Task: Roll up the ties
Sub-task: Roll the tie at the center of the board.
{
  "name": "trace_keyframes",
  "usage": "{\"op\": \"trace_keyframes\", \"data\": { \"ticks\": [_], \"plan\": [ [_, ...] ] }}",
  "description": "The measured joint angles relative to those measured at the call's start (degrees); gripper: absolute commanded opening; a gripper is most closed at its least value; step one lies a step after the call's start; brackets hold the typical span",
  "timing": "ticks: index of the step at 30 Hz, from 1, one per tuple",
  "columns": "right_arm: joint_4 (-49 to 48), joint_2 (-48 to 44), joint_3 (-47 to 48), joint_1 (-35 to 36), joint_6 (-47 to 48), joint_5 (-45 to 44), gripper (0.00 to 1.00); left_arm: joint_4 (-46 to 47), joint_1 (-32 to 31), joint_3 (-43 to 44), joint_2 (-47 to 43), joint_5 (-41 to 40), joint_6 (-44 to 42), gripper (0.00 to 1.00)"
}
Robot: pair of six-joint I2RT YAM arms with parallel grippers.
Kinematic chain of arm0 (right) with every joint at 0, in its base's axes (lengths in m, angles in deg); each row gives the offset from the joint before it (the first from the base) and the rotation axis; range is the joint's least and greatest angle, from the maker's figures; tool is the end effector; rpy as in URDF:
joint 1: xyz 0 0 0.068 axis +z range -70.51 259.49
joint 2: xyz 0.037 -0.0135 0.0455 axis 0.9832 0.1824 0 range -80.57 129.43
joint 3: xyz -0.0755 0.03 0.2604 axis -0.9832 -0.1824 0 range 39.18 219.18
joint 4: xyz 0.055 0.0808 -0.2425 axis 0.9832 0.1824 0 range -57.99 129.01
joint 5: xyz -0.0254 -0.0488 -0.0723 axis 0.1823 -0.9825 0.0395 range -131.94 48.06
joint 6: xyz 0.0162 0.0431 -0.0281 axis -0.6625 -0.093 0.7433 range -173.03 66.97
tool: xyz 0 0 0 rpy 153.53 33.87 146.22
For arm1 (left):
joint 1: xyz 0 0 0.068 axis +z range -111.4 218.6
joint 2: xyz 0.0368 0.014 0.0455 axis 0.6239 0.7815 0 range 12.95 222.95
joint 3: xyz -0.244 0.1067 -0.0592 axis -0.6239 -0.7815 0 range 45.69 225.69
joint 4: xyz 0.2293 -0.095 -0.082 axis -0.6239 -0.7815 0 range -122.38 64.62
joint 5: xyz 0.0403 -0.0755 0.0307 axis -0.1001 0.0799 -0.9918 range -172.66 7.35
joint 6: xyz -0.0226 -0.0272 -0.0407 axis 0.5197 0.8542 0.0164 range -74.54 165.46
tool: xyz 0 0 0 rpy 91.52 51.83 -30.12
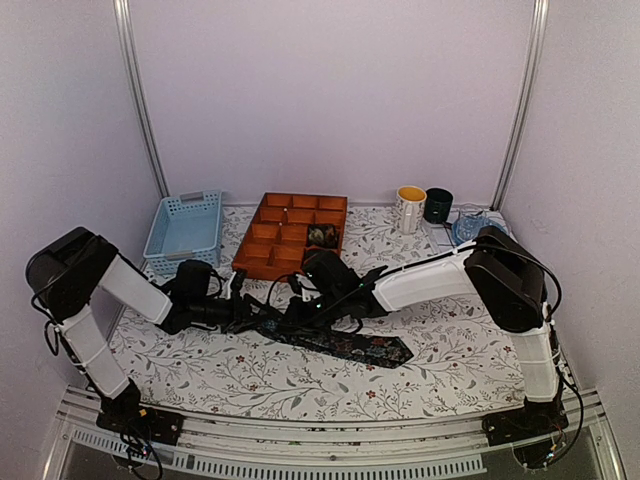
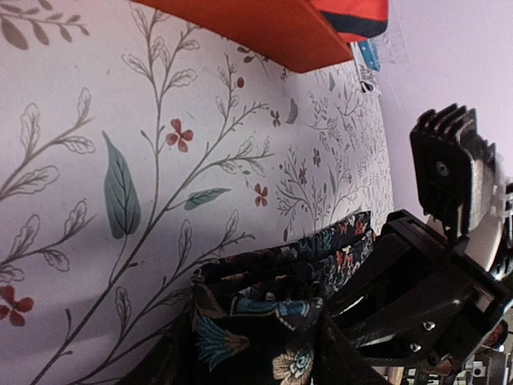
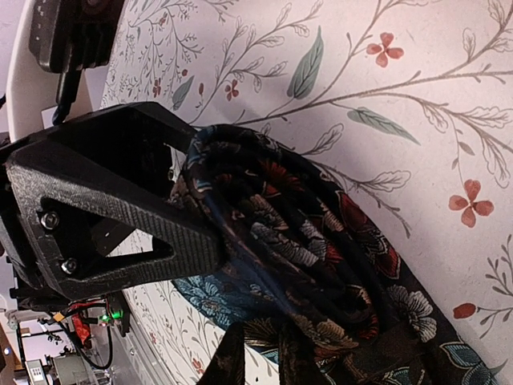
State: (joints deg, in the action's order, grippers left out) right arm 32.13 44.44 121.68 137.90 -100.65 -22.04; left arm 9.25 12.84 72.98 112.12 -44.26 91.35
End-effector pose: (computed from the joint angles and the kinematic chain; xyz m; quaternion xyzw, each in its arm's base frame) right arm 0.2367 0.4082 0.1356 -0.1539 0.8914 0.4113 0.1117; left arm 0.2393 -0.1401 0.0983 -0.0040 0.8586 -0.4844 0.1677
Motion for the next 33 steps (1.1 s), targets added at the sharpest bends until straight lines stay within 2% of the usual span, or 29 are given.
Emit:
{"op": "trace_keyframes", "data": {
  "ticks": [3,7,13,18,22,30,33],
  "plan": [
    [-0.15,0.0,-0.07,-0.02,0.0,0.04,0.16,0.31,-0.07,0.0,0.0,-0.09,0.42,0.28],
    [-0.5,0.0,-0.28,-0.09,-0.22,0.5,0.17,0.37,-0.13,0.0,-0.04,-0.26,0.44,0.22],
    [-1.2,-0.11,-0.87,-0.2,-0.59,2.75,0.22,-4.07,-0.96,0.79,-2.03,-3.23,-1.46,0.18],
    [0.39,-2.51,-3.85,-0.31,0.39,2.86,0.27,-12.7,-2.51,3.52,-6.73,-9.77,-5.07,0.17],
    [2.97,-8.81,-7.69,-0.28,2.27,-0.07,0.3,-19.69,-4.57,5.64,-10.99,-17.27,-7.93,0.16],
    [4.35,-33.79,-20.02,-0.28,4.59,-9.94,0.32,-33.97,-10.05,11.19,-13.42,-33.07,-12.81,0.14],
    [4.04,-37.31,-23.34,-0.31,4.44,-12.44,0.32,-38.97,-12.33,13.99,-13.42,-39.41,-14.12,0.12]
  ]
}}
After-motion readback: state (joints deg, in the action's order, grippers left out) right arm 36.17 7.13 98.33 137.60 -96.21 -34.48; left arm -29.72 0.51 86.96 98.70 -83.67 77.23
